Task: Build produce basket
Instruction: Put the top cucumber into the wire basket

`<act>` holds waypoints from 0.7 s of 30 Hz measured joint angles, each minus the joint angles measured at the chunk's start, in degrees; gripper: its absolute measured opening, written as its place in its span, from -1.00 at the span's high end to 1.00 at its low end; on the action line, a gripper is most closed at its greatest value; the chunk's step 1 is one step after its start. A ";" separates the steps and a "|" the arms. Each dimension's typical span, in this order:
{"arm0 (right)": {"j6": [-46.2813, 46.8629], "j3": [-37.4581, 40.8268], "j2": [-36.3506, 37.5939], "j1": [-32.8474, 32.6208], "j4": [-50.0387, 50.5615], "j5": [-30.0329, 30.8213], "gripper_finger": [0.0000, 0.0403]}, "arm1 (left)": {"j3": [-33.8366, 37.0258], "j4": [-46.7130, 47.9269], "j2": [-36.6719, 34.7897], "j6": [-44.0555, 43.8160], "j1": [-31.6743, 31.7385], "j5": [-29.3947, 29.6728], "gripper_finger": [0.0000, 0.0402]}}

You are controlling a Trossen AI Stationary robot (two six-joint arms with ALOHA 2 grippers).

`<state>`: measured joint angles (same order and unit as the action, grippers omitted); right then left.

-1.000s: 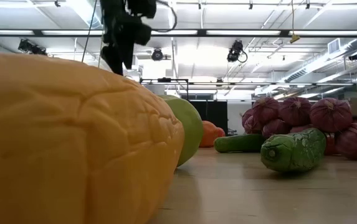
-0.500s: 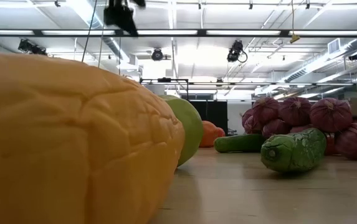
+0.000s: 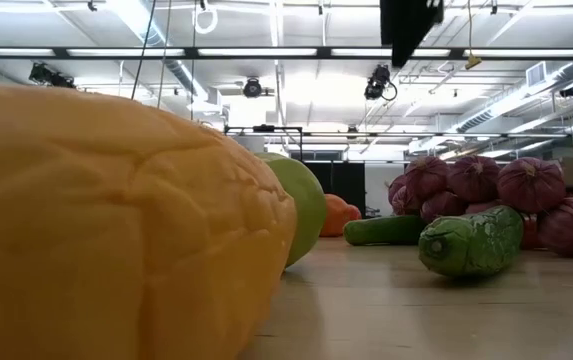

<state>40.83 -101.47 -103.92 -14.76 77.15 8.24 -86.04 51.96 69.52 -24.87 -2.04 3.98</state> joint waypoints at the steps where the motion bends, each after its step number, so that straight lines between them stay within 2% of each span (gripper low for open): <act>1: -1.66 1.09 0.00 1.03 -0.45 -0.92 -0.26 | 0.05 0.53 -0.82 0.41 0.00 0.07 -0.86; 13: -19.02 11.25 0.00 13.26 -2.96 -7.11 -0.24 | 0.07 2.12 -4.14 4.55 0.00 4.38 -0.86; 17: -25.54 13.39 0.02 15.90 -5.27 -4.87 -0.27 | 0.07 2.27 -4.25 2.77 -0.02 4.40 -0.86; 21: -33.09 15.05 0.00 18.30 -8.92 -3.68 -0.40 | 0.07 2.34 -4.23 -0.94 0.00 5.62 -0.86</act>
<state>7.74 -86.42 -103.92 3.54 68.23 4.56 -85.97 54.30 65.29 -25.81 -2.04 9.60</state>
